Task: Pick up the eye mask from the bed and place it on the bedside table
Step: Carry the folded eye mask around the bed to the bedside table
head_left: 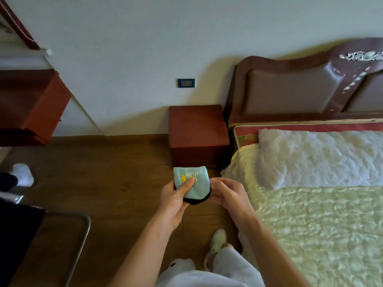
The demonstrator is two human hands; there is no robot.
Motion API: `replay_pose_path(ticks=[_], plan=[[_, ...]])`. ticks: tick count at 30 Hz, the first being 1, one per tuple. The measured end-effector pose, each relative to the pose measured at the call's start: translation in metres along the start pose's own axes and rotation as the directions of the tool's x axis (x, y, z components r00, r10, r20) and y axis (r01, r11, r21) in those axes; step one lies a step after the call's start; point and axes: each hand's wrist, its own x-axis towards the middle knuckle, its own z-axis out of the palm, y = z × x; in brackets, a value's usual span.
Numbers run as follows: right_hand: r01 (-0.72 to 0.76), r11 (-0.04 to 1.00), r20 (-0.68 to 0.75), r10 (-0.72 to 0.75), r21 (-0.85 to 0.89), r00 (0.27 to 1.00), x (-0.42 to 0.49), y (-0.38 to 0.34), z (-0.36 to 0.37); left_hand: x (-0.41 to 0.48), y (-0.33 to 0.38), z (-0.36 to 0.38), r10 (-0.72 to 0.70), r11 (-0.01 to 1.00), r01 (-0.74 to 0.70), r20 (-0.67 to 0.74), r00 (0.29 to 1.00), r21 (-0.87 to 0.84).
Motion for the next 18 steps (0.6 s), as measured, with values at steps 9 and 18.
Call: replay_pose_path(ticks=[9,18], plan=[[-0.032,0.999,0.009,0.031,0.032,0.999,0.142,-0.039,-0.02,0.119,0.06,0.045,0.017,1.0,-0.018,-0.043,0.999,-0.005],[-0.045,0.998,0.036,0.043,0.049,0.998,0.32,-0.13,-0.071,0.263,0.15,0.139,0.027,0.998,-0.034,-0.113,0.993,-0.056]])
